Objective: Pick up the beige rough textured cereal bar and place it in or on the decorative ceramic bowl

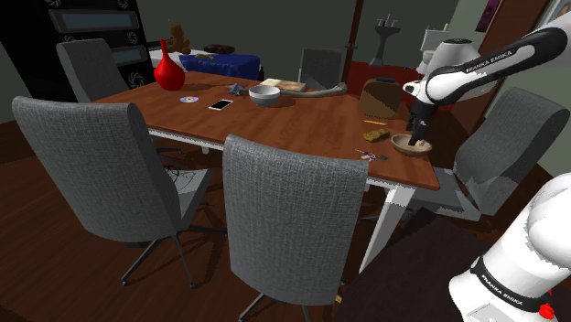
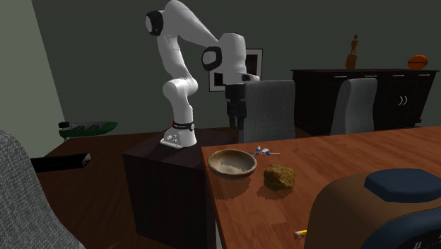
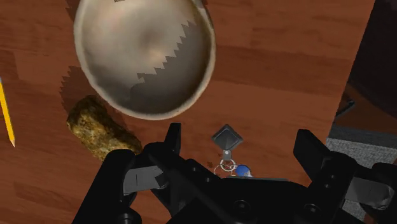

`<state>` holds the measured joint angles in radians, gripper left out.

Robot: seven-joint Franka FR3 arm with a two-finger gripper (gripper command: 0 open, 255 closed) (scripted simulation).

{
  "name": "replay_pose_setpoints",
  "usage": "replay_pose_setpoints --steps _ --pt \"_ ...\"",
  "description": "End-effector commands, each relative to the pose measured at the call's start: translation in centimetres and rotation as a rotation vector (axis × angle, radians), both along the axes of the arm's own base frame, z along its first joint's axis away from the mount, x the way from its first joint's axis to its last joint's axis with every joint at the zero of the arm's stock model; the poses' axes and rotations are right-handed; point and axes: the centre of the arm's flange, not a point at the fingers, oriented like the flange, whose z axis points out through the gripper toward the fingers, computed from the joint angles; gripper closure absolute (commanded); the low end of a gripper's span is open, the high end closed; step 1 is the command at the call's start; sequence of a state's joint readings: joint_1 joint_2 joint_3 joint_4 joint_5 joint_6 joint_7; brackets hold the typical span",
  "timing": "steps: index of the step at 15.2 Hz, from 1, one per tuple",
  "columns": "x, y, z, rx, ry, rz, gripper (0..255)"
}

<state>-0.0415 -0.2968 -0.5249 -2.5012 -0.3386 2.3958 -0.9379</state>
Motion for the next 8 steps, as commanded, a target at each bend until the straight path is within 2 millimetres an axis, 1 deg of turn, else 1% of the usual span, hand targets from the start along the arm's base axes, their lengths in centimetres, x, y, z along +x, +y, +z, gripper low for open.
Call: replay_pose_setpoints --steps 1,8 --pt "1.5 -1.9 -0.8 -0.028 -0.013 0.047 0" --pt "6.8 -7.3 -3.3 -0.113 -0.057 0.201 0"
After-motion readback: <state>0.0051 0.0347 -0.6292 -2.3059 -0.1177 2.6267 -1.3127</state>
